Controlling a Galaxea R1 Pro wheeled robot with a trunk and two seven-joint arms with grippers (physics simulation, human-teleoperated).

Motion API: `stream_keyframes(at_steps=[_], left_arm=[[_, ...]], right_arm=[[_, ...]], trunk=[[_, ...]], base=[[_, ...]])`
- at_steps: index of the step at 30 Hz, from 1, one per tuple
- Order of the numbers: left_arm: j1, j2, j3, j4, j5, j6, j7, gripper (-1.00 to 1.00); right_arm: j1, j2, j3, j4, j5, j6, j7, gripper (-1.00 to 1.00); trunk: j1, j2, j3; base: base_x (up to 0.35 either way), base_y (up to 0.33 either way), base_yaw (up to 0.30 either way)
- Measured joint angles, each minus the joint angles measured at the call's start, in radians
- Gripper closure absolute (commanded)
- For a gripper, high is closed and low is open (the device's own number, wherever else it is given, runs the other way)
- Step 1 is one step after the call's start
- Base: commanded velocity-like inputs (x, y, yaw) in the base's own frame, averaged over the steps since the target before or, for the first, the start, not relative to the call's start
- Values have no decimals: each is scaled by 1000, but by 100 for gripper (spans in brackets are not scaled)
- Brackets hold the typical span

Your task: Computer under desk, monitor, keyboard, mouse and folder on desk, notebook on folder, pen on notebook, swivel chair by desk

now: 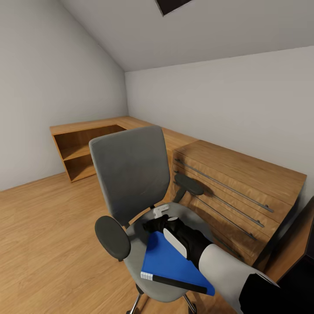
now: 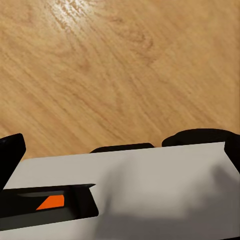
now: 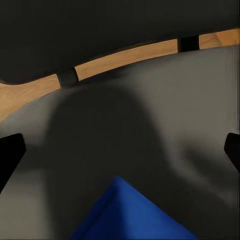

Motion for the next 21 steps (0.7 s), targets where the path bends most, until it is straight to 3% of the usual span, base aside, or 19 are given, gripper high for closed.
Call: stream_keyframes(at_steps=[10, 21], left_arm=[[0, 0, 0, 0, 0, 0, 0, -100], [0, 0, 0, 1, 0, 0, 0, -100]], right_arm=[[1, -13, 0, -6, -1, 3, -16, -100], [-5, -31, 0, -19, -1, 65, -20, -100]], trunk=[[0, 0, 0], [0, 0, 0]], base=[[0, 0, 0], [0, 0, 0]])
